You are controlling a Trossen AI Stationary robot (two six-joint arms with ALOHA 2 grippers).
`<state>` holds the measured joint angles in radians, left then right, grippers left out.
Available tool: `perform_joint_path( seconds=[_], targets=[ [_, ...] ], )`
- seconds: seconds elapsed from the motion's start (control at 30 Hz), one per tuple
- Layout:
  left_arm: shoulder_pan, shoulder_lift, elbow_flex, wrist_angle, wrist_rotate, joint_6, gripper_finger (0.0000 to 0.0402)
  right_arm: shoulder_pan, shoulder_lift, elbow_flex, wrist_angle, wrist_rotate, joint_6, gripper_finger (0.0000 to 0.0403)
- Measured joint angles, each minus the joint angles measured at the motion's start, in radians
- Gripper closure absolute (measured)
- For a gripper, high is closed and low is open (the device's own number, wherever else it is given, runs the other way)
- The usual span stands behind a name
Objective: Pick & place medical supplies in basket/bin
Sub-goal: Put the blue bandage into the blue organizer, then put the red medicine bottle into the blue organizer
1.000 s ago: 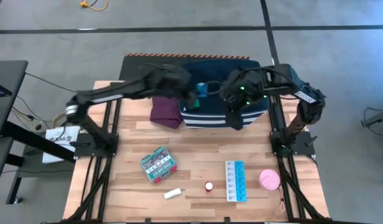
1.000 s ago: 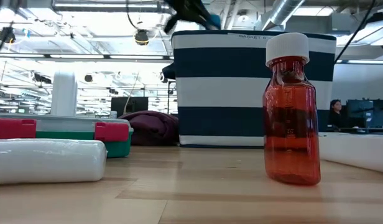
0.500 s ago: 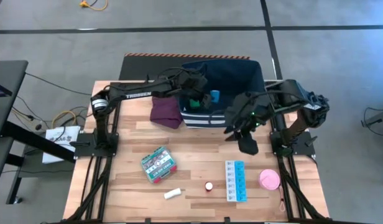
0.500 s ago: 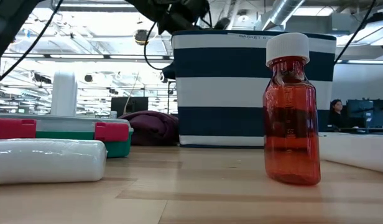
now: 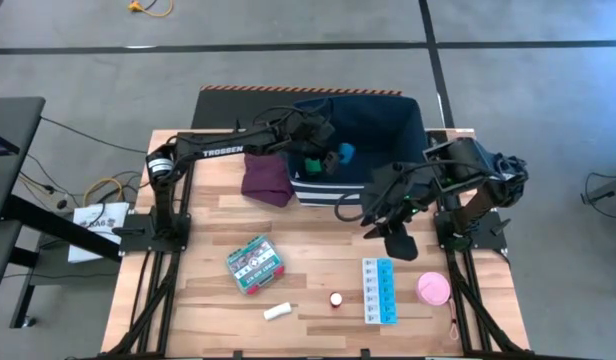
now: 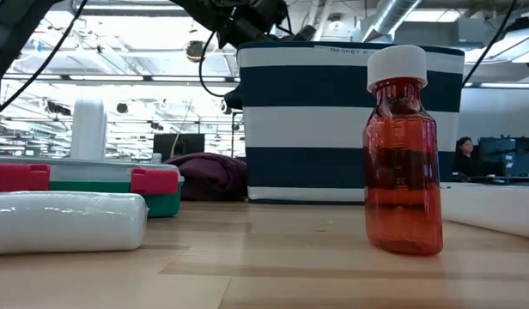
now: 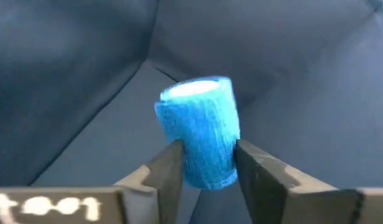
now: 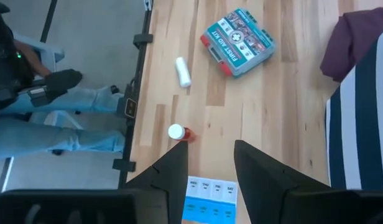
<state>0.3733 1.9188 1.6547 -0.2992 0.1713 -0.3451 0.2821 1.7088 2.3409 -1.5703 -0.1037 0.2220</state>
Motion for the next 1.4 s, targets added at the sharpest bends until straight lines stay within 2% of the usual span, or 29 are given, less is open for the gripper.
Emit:
perform_joint_path(
  seconds=[0.17, 0.37, 0.53, 0.63, 0.77, 0.93, 1.03, 1.13, 1.3, 1.4],
  targets=[
    [0.0, 0.0, 0.0, 0.002, -0.019, -0.013, 0.0224, 0.0, 0.0, 0.0, 0.0, 0.0, 0.015, 0.028],
    [0.001, -0.008, 0.015, 0.009, -0.007, -0.097, 0.0208, 0.0, 0.0, -0.008, 0.007, 0.0, 0.016, 0.028],
    [0.002, -0.009, 0.164, -0.036, 0.144, -0.103, 0.0214, 0.0, 0.0, -0.008, 0.009, 0.002, 0.016, 0.028],
    [-0.001, -0.01, 0.287, -0.106, 0.188, -0.068, 0.0223, 0.0, 0.0, -0.008, 0.03, 0.005, 0.016, 0.028],
    [0.003, -0.012, 0.464, -0.278, 0.188, 0.009, 0.0235, 0.007, 0.0, -0.008, 0.075, 0.008, 0.022, 0.028],
    [0.011, -0.013, 0.706, -0.625, 0.216, 0.138, 0.025, 0.031, 0.0, -0.008, 0.039, 0.007, 0.073, 0.028],
    [0.007, -0.1, 0.642, -0.704, 0.245, 0.172, 0.0257, 0.045, 0.0, -0.008, 0.004, 0.009, 0.074, 0.0279],
    [0.002, -0.164, 0.634, -0.848, 0.252, 0.172, 0.0263, 0.054, 0.015, -0.008, 0.0, 0.036, 0.059, 0.0276],
    [-0.018, -0.263, 0.634, -1.079, 0.16, 0.175, 0.0273, 0.056, 0.047, -0.007, 0.015, 0.02, -0.015, 0.0246],
    [-0.032, -0.312, 0.633, -1.154, 0.106, 0.159, 0.0277, 0.047, 0.098, -0.006, 0.024, -0.052, -0.022, 0.0213]
  ],
)
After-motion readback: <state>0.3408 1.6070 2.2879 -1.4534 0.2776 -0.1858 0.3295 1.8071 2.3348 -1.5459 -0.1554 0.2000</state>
